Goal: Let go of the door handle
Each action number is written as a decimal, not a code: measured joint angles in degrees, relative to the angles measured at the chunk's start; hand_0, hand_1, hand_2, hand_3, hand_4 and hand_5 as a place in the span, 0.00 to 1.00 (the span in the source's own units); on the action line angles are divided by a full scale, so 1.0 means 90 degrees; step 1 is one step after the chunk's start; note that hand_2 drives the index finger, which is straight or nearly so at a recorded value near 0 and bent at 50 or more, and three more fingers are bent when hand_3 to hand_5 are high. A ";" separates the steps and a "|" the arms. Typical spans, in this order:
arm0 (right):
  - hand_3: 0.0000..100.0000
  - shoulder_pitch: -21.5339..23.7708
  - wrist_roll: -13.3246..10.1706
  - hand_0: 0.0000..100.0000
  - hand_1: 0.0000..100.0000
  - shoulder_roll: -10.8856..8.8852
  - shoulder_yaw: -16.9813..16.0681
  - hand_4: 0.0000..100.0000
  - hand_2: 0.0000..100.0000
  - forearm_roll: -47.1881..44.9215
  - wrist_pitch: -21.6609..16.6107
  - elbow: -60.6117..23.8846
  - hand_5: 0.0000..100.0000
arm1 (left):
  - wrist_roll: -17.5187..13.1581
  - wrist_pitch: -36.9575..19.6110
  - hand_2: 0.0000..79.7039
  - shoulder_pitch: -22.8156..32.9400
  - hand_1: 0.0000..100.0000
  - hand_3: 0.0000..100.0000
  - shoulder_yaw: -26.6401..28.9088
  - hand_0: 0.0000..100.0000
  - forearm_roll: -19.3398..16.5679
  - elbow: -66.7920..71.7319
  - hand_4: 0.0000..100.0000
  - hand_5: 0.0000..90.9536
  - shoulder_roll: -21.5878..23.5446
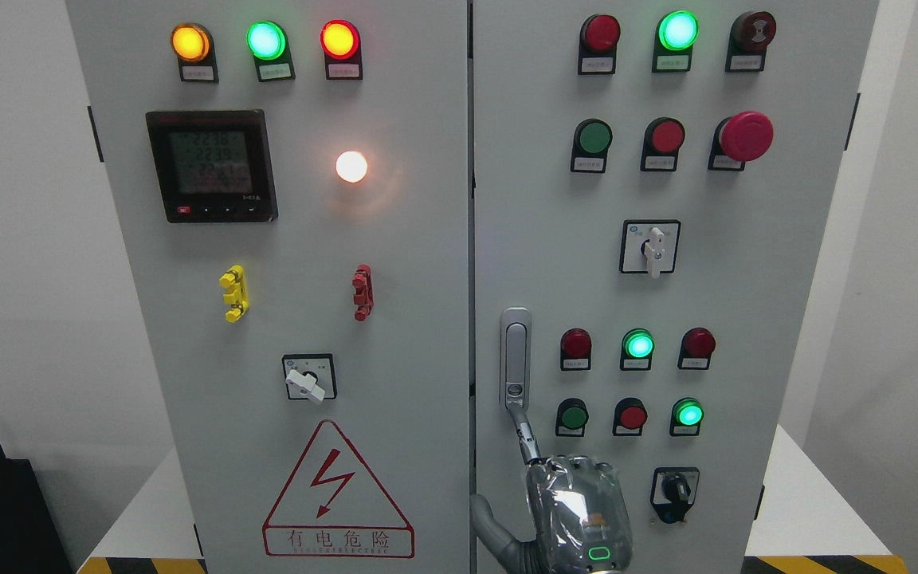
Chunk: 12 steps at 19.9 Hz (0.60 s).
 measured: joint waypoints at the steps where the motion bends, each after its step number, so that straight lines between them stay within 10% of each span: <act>1: 1.00 0.0000 0.0011 0.31 0.22 0.0000 -0.0001 1.00 0.00 -0.0001 0.0000 0.0000 1.00 | 0.0000 0.0000 0.00 0.0000 0.39 0.00 0.0000 0.12 0.0000 0.0000 0.00 0.00 0.0000; 12: 1.00 -0.0022 0.0059 0.32 0.22 0.0000 -0.0012 1.00 0.00 -0.0005 -0.0020 -0.0008 1.00 | 0.0000 0.0000 0.00 0.0000 0.39 0.00 0.0000 0.12 0.0000 0.0000 0.00 0.00 0.0000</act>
